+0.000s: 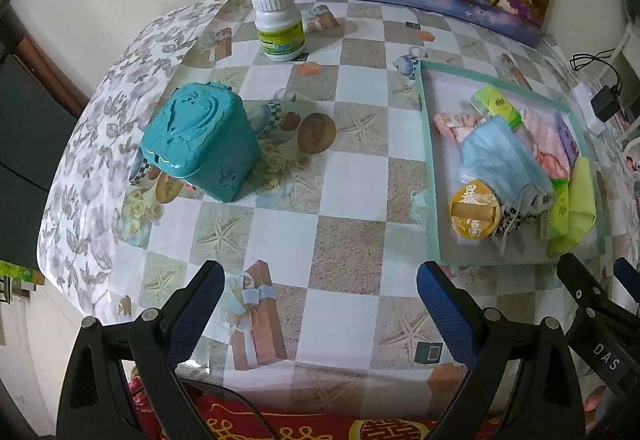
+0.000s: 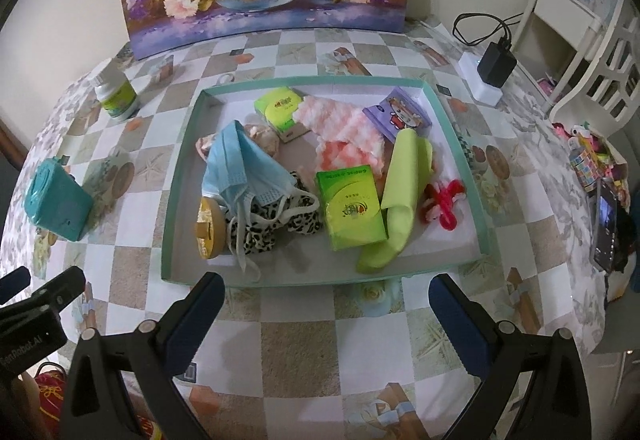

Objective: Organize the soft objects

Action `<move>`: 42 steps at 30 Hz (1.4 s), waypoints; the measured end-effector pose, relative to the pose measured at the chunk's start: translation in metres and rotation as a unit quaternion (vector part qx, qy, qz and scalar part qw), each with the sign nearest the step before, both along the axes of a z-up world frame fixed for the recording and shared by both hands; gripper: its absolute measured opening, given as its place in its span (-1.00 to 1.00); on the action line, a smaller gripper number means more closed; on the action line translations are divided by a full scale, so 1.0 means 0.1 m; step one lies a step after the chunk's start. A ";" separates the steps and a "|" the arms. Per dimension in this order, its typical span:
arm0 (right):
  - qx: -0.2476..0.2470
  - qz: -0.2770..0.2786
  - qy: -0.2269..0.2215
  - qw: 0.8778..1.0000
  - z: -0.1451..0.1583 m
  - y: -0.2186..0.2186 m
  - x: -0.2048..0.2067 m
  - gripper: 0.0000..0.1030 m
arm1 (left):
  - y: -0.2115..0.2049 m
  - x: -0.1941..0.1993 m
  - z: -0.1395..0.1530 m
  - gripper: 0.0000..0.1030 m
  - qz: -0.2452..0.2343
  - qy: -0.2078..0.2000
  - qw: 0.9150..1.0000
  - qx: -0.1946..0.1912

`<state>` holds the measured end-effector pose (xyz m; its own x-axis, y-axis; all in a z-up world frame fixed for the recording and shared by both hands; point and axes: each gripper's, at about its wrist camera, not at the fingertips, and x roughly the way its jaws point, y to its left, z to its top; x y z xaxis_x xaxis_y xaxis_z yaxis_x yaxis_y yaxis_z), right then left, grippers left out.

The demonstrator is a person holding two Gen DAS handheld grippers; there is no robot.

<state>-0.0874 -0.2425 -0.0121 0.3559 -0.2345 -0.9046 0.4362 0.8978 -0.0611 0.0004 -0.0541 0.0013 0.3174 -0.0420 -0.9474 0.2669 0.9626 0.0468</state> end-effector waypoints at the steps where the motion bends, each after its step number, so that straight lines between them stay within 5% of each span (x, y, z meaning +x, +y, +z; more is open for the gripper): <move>1: 0.000 0.001 0.000 1.000 0.00 0.00 0.00 1.00 | 0.00 0.00 0.00 0.88 -0.001 0.001 1.000 -0.001; 42: -0.001 0.003 0.006 1.000 -0.04 -0.01 0.02 1.00 | 0.04 0.06 -0.03 0.88 0.007 0.007 1.000 -0.007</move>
